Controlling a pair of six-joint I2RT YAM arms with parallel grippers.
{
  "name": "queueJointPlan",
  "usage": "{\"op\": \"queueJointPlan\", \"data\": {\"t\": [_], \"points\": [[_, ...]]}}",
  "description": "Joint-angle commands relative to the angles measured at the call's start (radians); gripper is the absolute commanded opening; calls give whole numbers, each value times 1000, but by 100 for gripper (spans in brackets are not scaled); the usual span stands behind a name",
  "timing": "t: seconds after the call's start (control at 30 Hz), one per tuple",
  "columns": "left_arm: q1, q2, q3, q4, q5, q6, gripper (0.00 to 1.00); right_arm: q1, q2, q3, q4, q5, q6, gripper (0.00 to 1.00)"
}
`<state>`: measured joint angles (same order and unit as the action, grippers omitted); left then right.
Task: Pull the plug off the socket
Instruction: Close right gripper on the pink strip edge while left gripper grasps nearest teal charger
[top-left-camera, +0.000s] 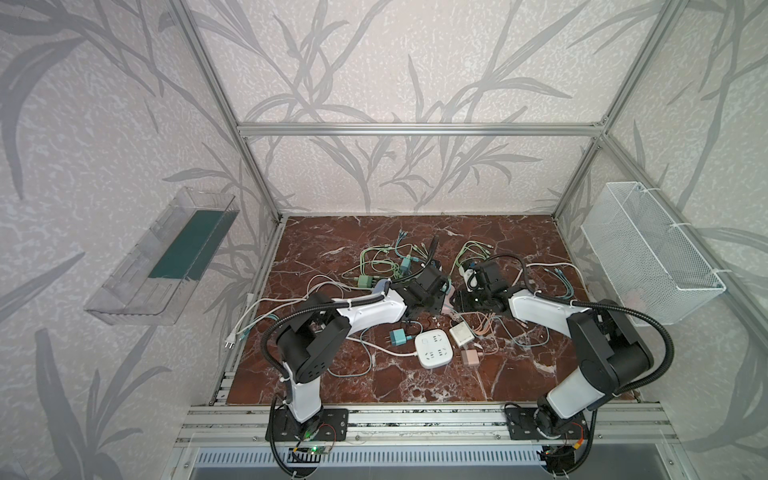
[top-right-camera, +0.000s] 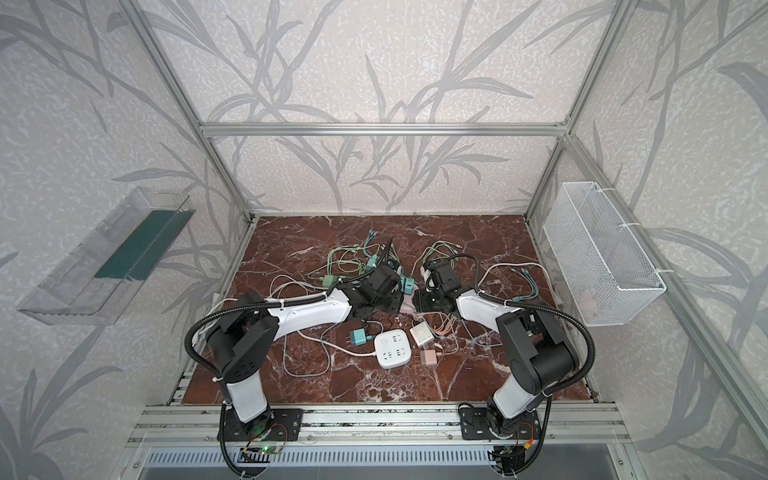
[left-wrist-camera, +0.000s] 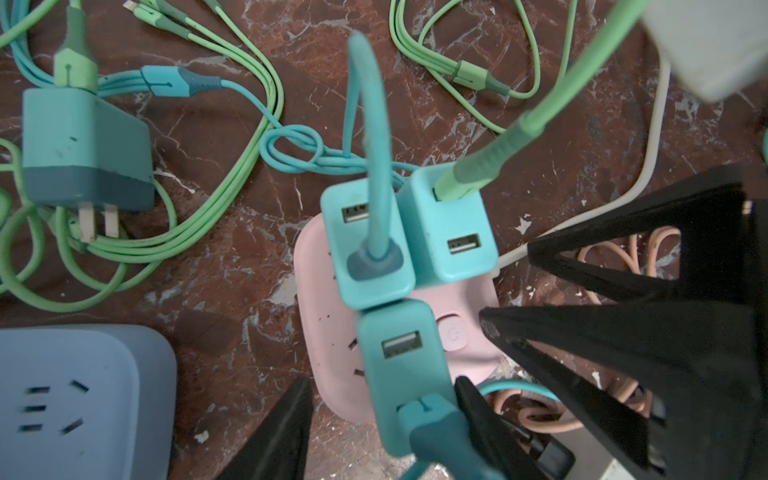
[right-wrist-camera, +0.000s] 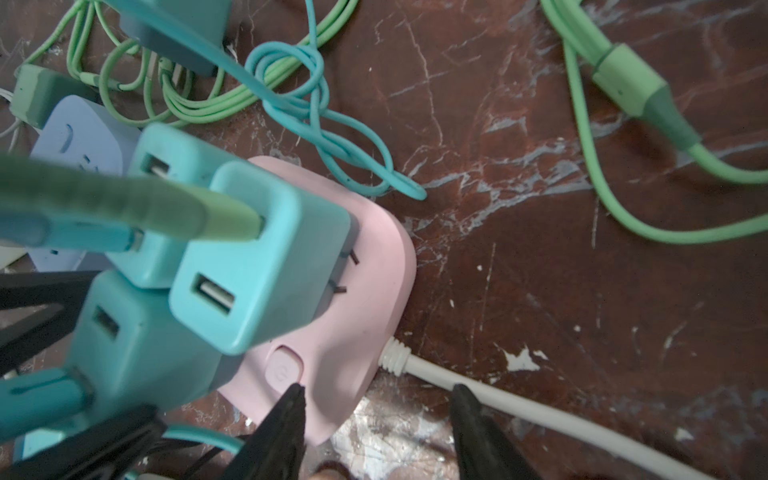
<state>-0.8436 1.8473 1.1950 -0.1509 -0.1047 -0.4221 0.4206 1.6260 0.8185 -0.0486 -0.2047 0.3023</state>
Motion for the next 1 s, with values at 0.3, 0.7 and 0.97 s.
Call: {"op": "queueJointPlan", "data": {"t": [0.3,0.7,0.97], "points": [[-4,49,52,-30,-37,-4,43,-17,33,45,20,-15,14,55],[-6,53,56,-26,-25,-19,33,-17,75,67,8,-18,9,51],[-5,56,70,7,3,-44,27,-17,104,97,-28,-1,-25,47]]}}
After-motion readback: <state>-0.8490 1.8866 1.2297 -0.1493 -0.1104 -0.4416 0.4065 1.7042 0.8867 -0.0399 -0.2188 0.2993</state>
